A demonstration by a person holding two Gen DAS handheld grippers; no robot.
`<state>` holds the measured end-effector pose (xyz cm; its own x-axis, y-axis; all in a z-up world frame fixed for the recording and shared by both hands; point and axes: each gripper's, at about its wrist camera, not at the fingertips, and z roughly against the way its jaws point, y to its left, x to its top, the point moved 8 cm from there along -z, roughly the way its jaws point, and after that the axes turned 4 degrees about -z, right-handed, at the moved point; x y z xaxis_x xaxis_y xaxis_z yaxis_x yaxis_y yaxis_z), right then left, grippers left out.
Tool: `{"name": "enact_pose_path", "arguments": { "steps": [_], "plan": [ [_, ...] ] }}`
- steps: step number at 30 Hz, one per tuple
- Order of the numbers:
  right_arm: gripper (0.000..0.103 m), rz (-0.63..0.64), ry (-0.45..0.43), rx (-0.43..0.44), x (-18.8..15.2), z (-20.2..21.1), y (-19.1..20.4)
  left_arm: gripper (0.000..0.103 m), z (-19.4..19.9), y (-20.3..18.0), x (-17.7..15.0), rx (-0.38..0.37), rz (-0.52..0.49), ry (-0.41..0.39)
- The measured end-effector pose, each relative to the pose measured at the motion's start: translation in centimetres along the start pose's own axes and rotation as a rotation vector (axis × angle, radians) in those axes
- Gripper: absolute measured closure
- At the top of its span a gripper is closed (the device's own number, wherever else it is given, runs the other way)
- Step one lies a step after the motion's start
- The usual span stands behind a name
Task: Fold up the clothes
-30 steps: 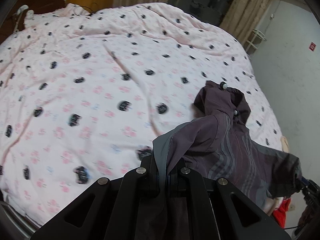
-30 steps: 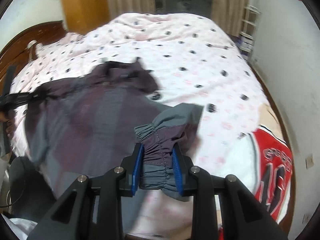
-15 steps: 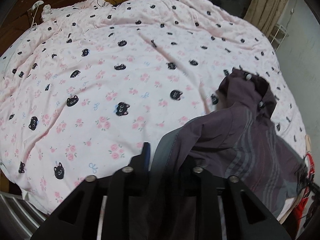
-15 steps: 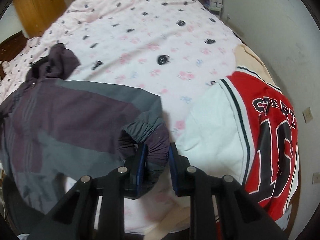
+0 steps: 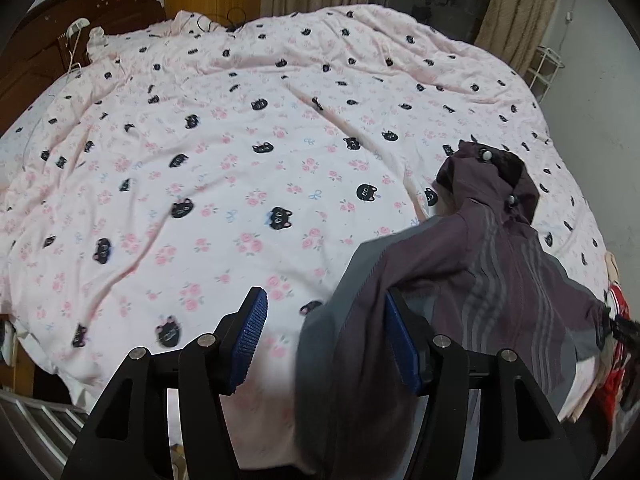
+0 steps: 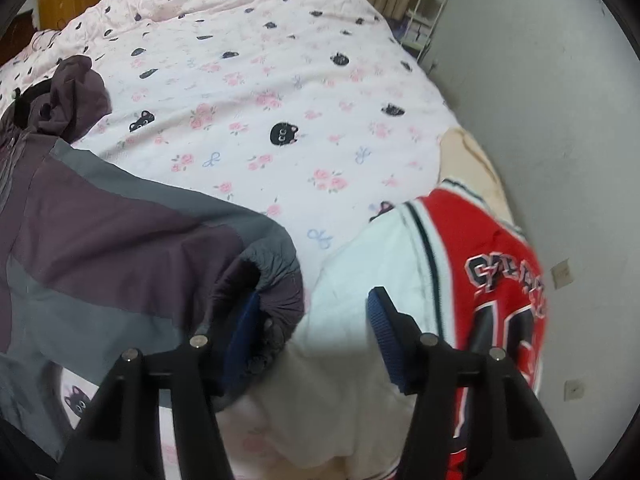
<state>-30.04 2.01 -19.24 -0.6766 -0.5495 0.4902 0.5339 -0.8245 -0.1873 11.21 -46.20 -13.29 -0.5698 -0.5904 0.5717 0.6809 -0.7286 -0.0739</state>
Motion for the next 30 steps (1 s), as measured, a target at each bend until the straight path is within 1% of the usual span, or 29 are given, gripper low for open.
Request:
{"name": "enact_pose_path", "arguments": {
  "steps": [2,3,6,9,11,13,16,20,24,26,27,28,29,30],
  "plan": [
    [0.045,0.006,-0.032,-0.024,0.2,1.0,-0.3,0.046,1.1,0.3,-1.0,-0.030,-0.009,-0.002],
    [0.045,0.010,-0.048,-0.033,0.3,1.4,-0.5,0.044,1.5,0.3,-1.7,-0.058,-0.016,0.008],
    [0.045,0.021,-0.087,-0.021,0.6,2.9,-0.4,0.043,2.4,-0.5,-4.3,-0.138,-0.067,0.060],
    [0.045,0.040,-0.121,0.005,0.7,4.5,0.4,0.042,2.4,-1.8,-7.7,-0.149,-0.165,0.146],
    [0.045,0.058,-0.142,0.022,0.8,5.5,1.2,0.042,1.7,-2.5,-9.8,-0.121,-0.253,0.198],
    [0.045,0.078,-0.150,0.043,1.0,6.1,2.3,0.042,0.7,-3.0,-11.2,-0.097,-0.322,0.235],
    [0.045,0.112,-0.161,0.070,1.2,7.1,4.2,0.042,-1.1,-3.1,-11.8,-0.094,-0.354,0.255],
    [0.045,0.147,-0.179,0.104,1.3,8.5,6.5,0.042,-3.8,-3.0,-11.6,-0.160,-0.320,0.278],
    [0.045,0.169,-0.180,0.148,0.6,9.6,8.3,0.043,-5.6,-3.3,-11.6,-0.192,-0.302,0.284],
    [0.045,0.182,-0.175,0.168,0.1,9.9,9.0,0.046,-6.0,-3.4,-11.6,-0.204,-0.294,0.276],
    [0.045,0.191,-0.170,0.180,-0.3,10.0,9.5,0.053,-6.1,-3.4,-11.6,-0.204,-0.291,0.272],
    [0.045,0.200,-0.165,0.193,-0.7,10.1,9.9,0.064,-6.1,-3.4,-11.6,-0.204,-0.288,0.269],
    [0.045,0.209,-0.160,0.205,-1.1,10.2,10.4,0.070,-6.1,-3.3,-11.6,-0.204,-0.285,0.265],
    [0.045,0.217,-0.153,0.219,-1.6,10.3,10.9,0.079,-5.9,-3.2,-11.5,-0.203,-0.276,0.261]
  ]
}}
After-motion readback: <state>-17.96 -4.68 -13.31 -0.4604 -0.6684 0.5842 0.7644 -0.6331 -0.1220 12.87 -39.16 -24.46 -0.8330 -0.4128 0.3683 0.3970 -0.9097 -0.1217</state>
